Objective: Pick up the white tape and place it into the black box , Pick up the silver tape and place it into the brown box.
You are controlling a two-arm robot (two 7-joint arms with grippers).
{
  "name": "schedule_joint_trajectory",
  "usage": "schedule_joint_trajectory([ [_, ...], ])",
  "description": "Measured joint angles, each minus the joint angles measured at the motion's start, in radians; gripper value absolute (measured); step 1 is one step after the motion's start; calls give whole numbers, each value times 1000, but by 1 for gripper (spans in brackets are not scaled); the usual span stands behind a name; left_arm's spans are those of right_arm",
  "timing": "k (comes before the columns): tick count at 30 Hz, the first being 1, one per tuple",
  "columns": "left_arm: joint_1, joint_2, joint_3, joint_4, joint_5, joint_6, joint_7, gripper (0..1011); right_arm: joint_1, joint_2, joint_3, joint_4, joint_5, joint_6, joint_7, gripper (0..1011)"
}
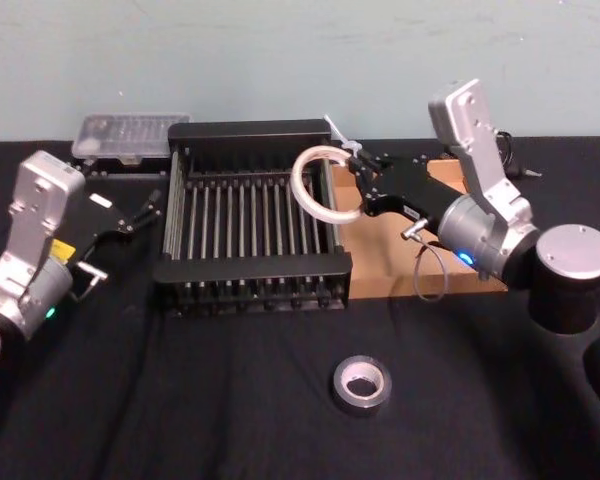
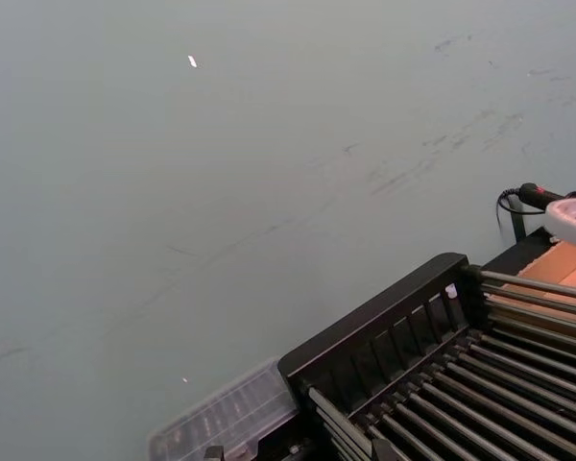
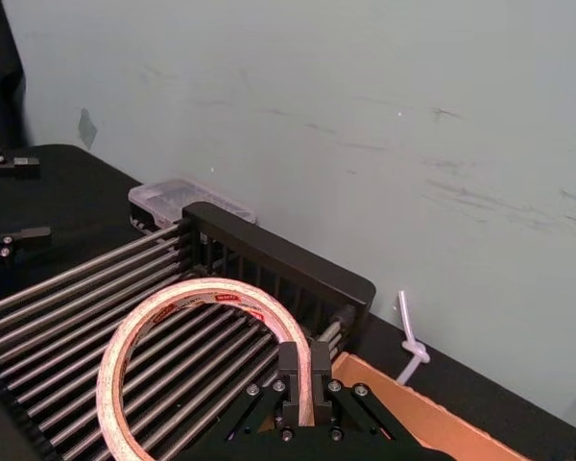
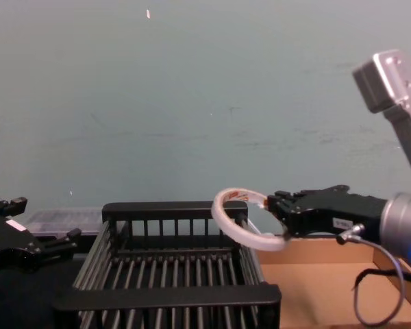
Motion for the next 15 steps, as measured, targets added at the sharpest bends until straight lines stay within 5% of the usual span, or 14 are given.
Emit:
schedule_joint_trajectory([
  [15,0,0,0,0,0,0,0,1001,84,-46,-35,95,-46,-3,24,77],
])
